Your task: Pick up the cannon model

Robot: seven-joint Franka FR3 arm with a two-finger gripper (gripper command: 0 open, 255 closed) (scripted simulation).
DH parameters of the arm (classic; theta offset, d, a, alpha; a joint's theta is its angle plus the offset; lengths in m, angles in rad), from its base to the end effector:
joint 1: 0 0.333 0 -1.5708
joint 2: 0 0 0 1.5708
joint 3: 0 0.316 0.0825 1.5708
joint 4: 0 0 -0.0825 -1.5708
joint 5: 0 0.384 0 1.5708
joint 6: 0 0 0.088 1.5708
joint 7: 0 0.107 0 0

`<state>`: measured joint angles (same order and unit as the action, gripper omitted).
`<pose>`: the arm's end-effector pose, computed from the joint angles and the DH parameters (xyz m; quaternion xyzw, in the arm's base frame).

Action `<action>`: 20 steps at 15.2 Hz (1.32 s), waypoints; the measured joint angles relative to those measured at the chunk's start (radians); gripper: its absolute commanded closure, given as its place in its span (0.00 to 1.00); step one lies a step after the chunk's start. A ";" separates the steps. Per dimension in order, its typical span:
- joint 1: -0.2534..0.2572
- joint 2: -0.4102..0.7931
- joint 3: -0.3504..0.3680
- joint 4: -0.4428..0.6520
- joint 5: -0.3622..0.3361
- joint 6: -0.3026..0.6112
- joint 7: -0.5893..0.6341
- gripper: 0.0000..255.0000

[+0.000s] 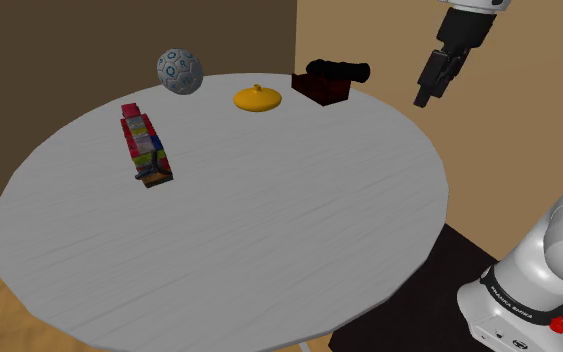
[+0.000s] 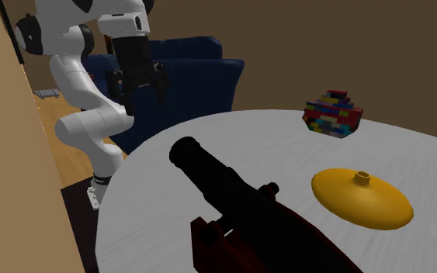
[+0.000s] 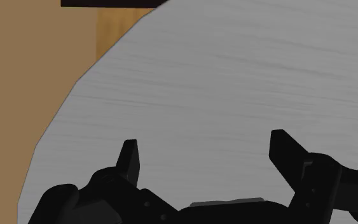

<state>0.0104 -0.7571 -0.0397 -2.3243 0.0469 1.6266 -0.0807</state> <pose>0.3208 -0.0085 0.6017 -0.9984 -0.0301 -0.0313 0.0356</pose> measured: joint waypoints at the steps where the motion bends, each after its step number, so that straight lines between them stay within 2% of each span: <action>1: 0.000 0.000 0.000 0.000 0.000 0.000 0.000 0.00; 6: -0.012 0.163 0.001 0.117 -0.024 0.033 0.012 0.00; 11: -0.026 0.376 -0.001 0.297 -0.054 0.047 0.027 0.00; 20: -0.046 0.769 -0.011 0.734 -0.106 -0.028 0.055 0.00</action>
<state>-0.0356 0.0124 -0.0509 -1.5898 -0.0587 1.5988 -0.0259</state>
